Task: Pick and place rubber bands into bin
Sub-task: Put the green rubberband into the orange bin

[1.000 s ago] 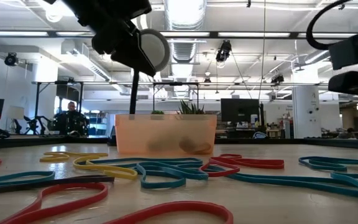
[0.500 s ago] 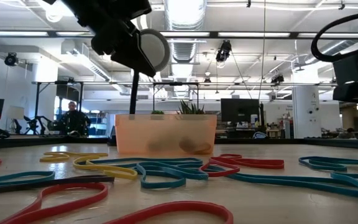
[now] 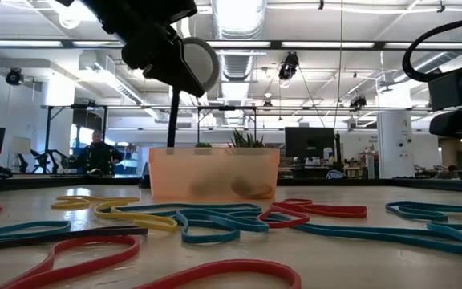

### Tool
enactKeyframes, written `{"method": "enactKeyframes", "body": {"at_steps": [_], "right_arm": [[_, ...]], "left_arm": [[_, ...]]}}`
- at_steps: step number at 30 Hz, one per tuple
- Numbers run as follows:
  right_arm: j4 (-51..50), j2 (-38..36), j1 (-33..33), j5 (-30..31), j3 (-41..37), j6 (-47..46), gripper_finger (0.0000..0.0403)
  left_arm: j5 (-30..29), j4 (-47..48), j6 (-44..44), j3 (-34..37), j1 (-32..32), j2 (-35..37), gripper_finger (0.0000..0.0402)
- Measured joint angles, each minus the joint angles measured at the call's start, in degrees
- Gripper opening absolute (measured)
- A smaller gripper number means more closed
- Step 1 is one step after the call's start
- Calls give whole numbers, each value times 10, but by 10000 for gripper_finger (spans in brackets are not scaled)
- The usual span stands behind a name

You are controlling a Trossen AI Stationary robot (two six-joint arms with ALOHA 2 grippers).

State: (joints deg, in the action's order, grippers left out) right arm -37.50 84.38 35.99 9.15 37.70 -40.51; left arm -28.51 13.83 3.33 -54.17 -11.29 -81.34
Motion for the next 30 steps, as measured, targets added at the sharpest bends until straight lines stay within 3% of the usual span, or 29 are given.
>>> {"method": "enactKeyframes", "body": {"at_steps": [4,15,19,26,30], "right_arm": [[-9,1,0,19,5,6,13],[-30,1,-1,155,60,55,8],[-30,1,0,260,96,111,8],[-25,1,-1,510,150,220,8],[-23,1,-13,593,172,255,8]], "left_arm": [[0,1,0,0,0,0,84],[0,-1,0,1,0,0,84],[0,-1,0,1,0,0,84],[0,-9,1,2,0,0,84],[0,-20,1,2,0,0,84]]}}
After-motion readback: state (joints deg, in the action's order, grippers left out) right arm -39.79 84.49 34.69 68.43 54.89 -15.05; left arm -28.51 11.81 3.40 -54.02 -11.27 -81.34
